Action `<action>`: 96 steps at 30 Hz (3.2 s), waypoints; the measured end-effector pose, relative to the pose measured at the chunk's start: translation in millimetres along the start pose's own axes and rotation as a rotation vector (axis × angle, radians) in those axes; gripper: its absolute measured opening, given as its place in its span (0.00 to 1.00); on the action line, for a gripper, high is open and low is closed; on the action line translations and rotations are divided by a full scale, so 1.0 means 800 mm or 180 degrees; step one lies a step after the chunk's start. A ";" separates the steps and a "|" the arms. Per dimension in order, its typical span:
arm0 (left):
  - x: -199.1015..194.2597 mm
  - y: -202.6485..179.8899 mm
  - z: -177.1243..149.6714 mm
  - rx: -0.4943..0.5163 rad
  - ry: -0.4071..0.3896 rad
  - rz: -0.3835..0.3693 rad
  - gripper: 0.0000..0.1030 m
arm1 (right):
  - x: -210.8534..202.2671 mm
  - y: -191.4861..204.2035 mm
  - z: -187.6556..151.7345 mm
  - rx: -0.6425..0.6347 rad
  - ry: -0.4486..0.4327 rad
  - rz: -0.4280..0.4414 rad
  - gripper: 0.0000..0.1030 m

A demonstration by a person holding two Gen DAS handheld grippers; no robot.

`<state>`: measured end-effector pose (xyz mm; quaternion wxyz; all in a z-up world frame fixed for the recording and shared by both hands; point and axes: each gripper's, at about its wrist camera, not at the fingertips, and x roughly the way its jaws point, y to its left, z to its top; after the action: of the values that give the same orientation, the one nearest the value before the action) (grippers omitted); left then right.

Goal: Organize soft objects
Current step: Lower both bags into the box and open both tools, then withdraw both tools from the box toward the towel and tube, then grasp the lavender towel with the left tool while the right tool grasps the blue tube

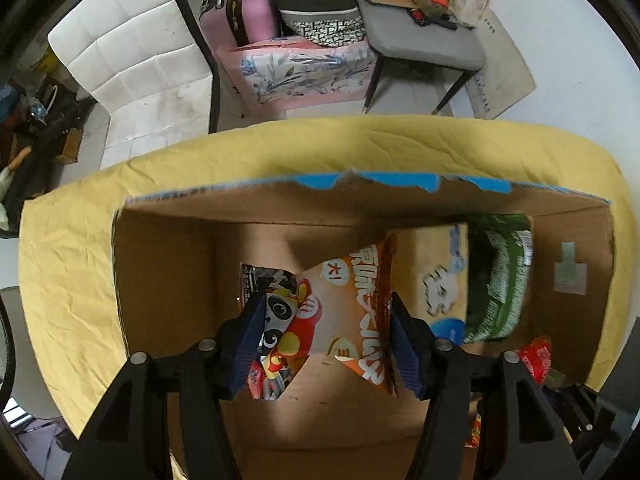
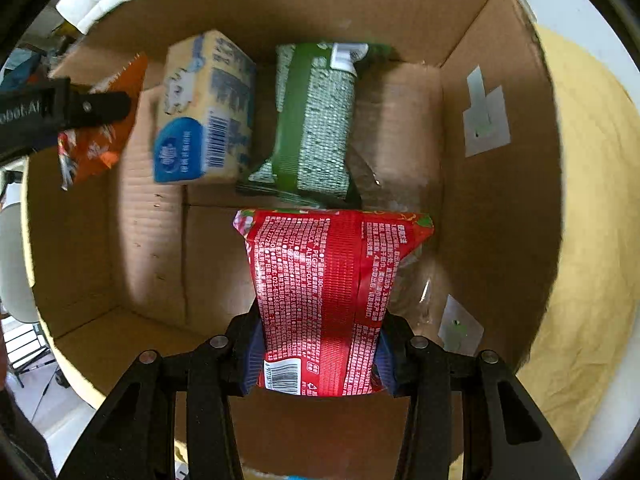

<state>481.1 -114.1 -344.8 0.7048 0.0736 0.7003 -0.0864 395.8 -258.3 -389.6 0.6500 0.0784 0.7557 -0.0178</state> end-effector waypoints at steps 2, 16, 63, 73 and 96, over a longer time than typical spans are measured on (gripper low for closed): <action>0.002 0.000 0.005 -0.0024 0.0026 0.0011 0.56 | 0.005 0.000 0.003 -0.0010 0.0049 -0.0051 0.57; -0.054 0.022 -0.028 -0.0193 -0.0252 -0.0071 0.65 | -0.032 0.010 -0.006 0.0066 -0.0157 0.0092 0.94; -0.132 0.029 -0.335 -0.0759 -0.0626 0.0080 0.93 | -0.137 -0.006 -0.229 0.0035 -0.0991 -0.0123 1.00; -0.003 0.066 -0.355 -0.1491 0.0090 -0.0470 0.93 | 0.029 -0.008 -0.204 -0.0211 -0.0288 -0.0075 0.94; 0.088 0.026 -0.355 -0.1530 0.0167 -0.0611 0.41 | 0.063 -0.034 -0.208 0.0026 0.0098 0.0021 0.33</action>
<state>209.1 -31.1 -417.6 0.6722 -0.1606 0.7225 0.0179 221.9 -259.0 -415.5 0.6381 0.0838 0.7652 -0.0175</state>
